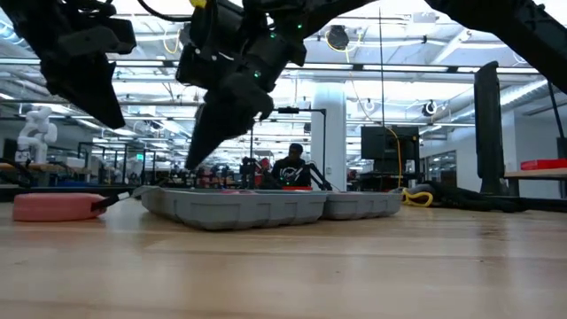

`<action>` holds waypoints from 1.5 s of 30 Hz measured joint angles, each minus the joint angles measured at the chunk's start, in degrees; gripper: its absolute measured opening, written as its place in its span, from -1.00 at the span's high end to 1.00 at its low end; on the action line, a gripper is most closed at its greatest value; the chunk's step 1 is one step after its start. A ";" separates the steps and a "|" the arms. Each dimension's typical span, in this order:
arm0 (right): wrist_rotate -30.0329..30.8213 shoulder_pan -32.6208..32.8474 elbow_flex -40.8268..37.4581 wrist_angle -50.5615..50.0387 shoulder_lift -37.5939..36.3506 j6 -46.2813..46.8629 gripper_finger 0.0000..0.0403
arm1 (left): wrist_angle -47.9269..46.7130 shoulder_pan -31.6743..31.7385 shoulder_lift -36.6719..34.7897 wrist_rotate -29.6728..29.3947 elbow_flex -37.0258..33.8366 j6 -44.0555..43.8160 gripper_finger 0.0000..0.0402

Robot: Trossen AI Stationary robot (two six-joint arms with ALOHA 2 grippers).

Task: Prefit tool cases
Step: Adjust the pink tape measure

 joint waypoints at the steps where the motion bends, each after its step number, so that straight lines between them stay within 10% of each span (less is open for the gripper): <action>1: -0.13 0.18 0.00 0.86 0.00 -0.64 1.00 | -0.15 0.00 0.00 -1.01 0.00 0.19 0.44; 7: -1.23 2.11 0.07 3.76 0.48 -3.80 0.88 | -1.50 0.02 0.00 0.27 0.00 -0.08 0.44; 16: 4.49 0.11 0.19 -5.75 -1.45 0.61 0.80 | -0.40 -5.39 0.00 34.19 0.46 2.85 0.44; 25: 1.44 -4.40 -3.66 -23.82 -5.16 3.85 0.99 | 9.42 -13.83 5.34 29.81 -0.72 -14.54 0.44; 45: 12.38 -4.42 -37.55 -2.14 -42.27 18.07 1.00 | 18.24 -14.00 23.26 21.16 -0.81 -15.21 0.44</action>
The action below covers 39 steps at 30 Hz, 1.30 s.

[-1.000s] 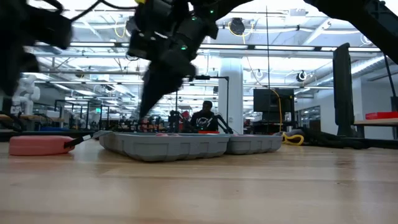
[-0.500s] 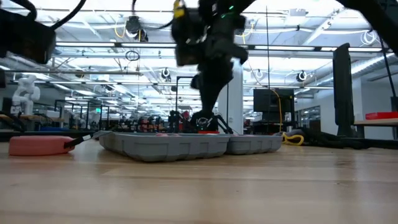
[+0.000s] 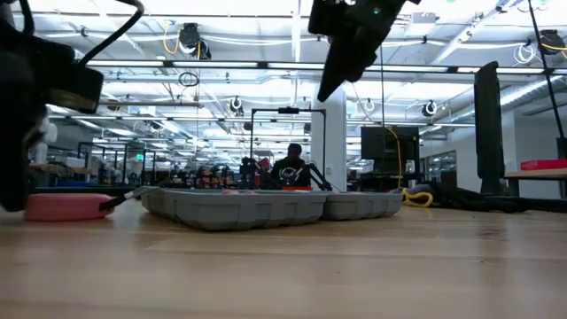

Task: Prefit tool cases
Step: Adjust the pink tape measure

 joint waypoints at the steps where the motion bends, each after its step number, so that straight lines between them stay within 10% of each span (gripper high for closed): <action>1: -0.02 0.00 -1.18 1.48 -1.15 0.44 1.00 | -0.25 0.34 0.00 -1.11 0.02 0.35 0.44; 11: -0.22 0.24 -7.67 7.74 -2.85 2.26 1.00 | -18.63 3.82 -3.06 -3.32 0.44 0.82 0.44; 21: 0.13 0.26 -12.66 12.97 -2.82 3.65 1.00 | -0.52 6.39 -8.57 -18.53 0.66 10.17 0.45; 39: 0.08 0.28 -13.29 14.26 -2.82 3.63 1.00 | 5.29 10.07 1.07 -13.13 0.15 9.17 0.45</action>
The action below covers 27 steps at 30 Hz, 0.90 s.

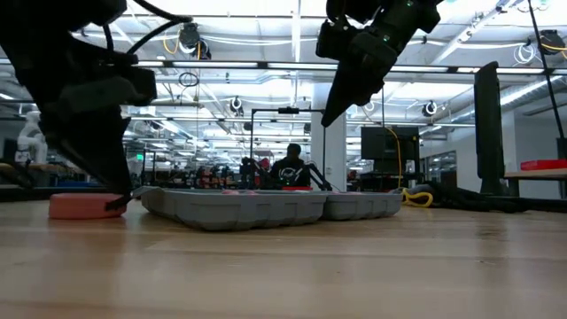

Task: Prefit tool cases
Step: Adjust the pink tape measure

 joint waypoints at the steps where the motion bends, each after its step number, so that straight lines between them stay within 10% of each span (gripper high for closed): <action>1: -0.02 0.00 0.00 0.02 0.00 0.00 1.00 | 0.64 0.00 0.54 0.03 0.00 0.02 0.45; 27: -0.05 1.65 0.07 0.85 0.02 -0.63 1.00 | 0.32 -5.32 -6.48 32.83 4.90 2.52 0.45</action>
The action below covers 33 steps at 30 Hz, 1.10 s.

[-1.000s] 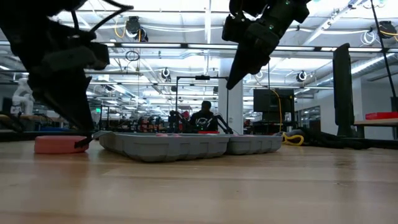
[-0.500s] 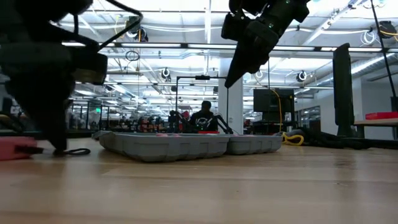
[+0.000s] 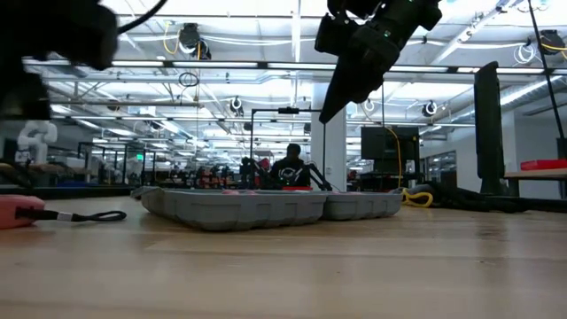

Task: Prefit tool cases
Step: Adjust the pink tape measure

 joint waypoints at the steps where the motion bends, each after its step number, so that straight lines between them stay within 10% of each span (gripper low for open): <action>1: -0.01 0.23 0.00 0.00 0.00 -0.03 1.00 | 0.01 -1.08 0.58 0.13 0.00 -1.38 0.45; 17: 1.19 1.37 0.00 0.00 0.00 -1.27 1.00 | -4.77 -7.90 11.25 -3.27 -0.06 -11.04 0.45; 33: 1.15 2.12 0.00 1.68 0.04 -0.87 1.00 | -20.29 -3.14 2.75 -19.79 -0.11 -6.40 0.45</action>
